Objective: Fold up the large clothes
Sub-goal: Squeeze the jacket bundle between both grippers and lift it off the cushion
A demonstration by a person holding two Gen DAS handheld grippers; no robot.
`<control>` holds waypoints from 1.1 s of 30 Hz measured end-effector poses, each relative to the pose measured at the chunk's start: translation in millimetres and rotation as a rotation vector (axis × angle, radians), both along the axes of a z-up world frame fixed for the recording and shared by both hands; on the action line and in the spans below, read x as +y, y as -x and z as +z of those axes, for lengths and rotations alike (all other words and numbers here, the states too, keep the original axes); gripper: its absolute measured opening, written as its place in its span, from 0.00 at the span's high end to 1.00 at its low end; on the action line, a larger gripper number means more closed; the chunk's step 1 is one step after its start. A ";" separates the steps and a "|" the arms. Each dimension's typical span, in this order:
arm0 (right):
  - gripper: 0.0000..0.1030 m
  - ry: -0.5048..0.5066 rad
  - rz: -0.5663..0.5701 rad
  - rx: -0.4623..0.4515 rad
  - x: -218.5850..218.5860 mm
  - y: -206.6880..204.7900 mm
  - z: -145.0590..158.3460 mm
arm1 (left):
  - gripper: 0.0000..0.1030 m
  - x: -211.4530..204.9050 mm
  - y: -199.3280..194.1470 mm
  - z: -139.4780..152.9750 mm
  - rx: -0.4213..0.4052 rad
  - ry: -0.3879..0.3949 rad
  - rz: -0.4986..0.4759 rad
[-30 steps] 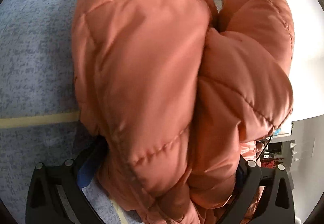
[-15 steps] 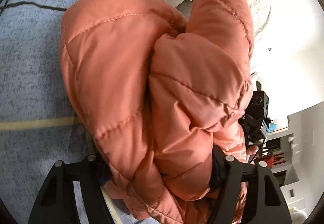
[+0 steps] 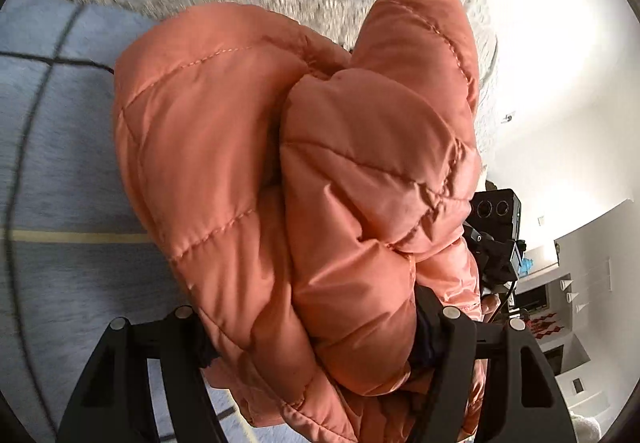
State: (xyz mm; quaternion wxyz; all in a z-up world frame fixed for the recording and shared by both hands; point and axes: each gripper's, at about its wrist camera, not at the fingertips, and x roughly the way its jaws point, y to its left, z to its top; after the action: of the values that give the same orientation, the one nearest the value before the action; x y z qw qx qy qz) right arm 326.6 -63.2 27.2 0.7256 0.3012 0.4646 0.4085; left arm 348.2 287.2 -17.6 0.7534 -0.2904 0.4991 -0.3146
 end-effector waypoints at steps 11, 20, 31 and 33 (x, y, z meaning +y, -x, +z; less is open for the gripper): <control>0.31 -0.089 0.095 0.025 112.7 -8.0 0.1 | 0.29 59.6 48.9 45.7 -0.045 -0.088 0.135; 0.31 -0.077 0.157 0.094 201.8 -25.1 -50.9 | 0.29 140.0 66.8 30.0 -0.010 -0.160 0.235; 0.11 0.116 0.129 -0.009 212.9 -23.5 -92.3 | 0.01 187.4 68.3 -28.1 0.036 -0.172 0.229; 0.06 0.134 0.122 -0.008 209.4 -25.7 -95.6 | 0.00 182.0 66.1 -24.5 0.027 -0.187 0.228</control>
State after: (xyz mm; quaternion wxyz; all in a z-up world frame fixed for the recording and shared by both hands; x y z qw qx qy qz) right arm 352.3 146.2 -68.5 0.7197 0.2215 0.5054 0.4212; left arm 282.1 469.2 -42.0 0.8012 -0.2781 0.5001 -0.1752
